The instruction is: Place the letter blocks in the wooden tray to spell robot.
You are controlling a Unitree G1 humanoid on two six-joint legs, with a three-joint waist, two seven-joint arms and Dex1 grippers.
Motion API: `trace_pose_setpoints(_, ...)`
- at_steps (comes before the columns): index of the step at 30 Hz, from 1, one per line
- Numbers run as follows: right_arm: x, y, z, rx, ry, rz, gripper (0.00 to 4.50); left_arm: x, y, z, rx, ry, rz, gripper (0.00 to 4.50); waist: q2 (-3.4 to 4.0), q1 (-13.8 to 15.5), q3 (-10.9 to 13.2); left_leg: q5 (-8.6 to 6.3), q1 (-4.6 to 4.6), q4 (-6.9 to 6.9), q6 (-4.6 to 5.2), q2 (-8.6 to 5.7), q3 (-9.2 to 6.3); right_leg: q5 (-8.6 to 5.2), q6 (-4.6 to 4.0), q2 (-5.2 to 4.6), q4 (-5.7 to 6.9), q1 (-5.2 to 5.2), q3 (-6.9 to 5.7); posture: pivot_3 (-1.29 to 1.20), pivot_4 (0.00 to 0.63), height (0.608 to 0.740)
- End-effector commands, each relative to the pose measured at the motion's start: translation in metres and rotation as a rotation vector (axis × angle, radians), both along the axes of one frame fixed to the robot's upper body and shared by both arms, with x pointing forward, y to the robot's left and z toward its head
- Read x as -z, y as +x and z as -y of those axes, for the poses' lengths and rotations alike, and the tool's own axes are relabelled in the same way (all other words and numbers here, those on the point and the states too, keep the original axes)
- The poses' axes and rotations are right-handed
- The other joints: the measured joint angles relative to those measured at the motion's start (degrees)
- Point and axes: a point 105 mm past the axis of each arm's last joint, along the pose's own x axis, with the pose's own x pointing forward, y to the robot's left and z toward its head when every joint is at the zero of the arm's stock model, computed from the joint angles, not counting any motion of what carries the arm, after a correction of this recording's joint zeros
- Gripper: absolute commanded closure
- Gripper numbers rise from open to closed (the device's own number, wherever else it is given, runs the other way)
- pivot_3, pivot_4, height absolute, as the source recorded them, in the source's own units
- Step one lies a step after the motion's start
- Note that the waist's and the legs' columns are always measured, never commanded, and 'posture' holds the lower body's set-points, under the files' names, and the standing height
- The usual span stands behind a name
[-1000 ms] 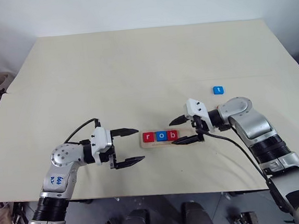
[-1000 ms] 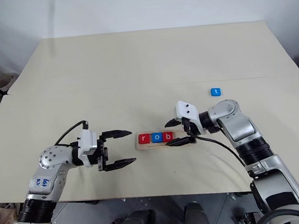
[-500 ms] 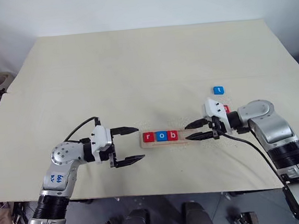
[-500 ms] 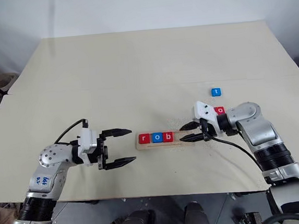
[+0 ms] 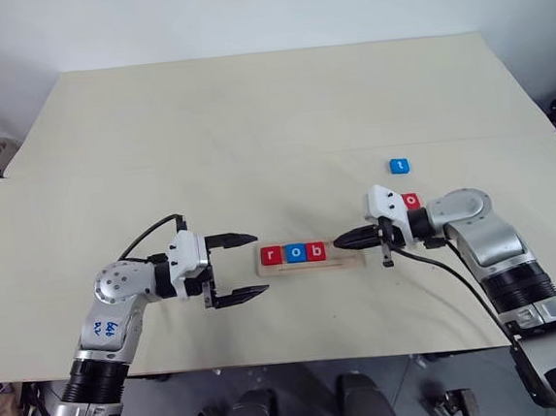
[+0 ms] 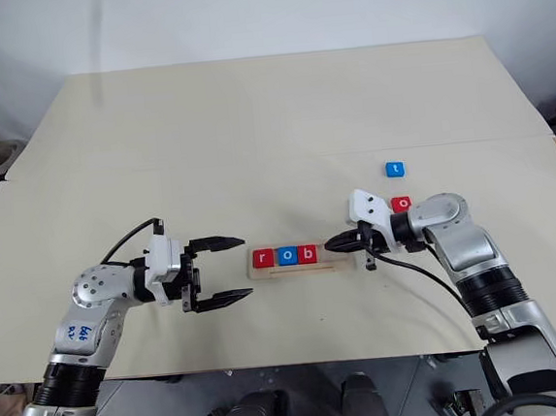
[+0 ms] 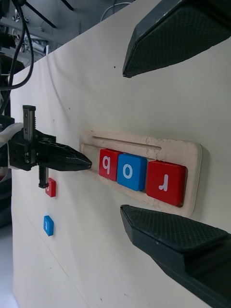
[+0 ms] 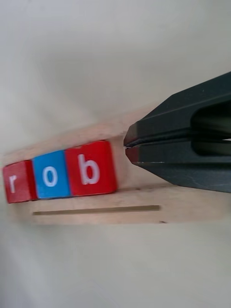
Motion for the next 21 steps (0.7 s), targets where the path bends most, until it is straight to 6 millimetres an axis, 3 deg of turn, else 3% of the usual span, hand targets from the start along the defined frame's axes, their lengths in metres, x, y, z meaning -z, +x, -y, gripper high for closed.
trace_pose_setpoints(1, -0.008, 0.000, -0.009, -0.026, 0.006, 0.025, 4.47, -0.007, 0.000, -0.002, -0.010, -0.003, 0.036, 0.00, 0.00, 0.00, 0.00, 0.00, 0.00, 0.00, 0.00, -0.01, 0.00, 0.00, 0.00, 0.00, 0.00, 0.00, 0.00, 0.00, 0.150, 0.740)
trace_pose_setpoints(15, -0.007, -0.004, -0.030, -0.062, 0.020, 0.009, 4.47, -0.006, -0.001, 0.000, -0.019, -0.018, 0.036, 0.00, 0.00, -0.02, 0.00, 0.00, 0.00, 0.00, 0.00, 0.00, -0.01, 0.00, 0.00, 0.00, 0.03, -0.02, 0.00, 0.00, 0.150, 0.740)
trace_pose_setpoints(21, -0.018, -0.005, -0.019, -0.041, 0.025, 0.031, 4.47, -0.006, -0.001, 0.000, -0.020, -0.016, 0.036, 0.00, 0.00, 0.01, 0.00, 0.00, -0.01, 0.00, 0.00, -0.01, -0.01, 0.00, 0.00, 0.00, 0.04, -0.03, 0.00, 0.00, 0.150, 0.740)
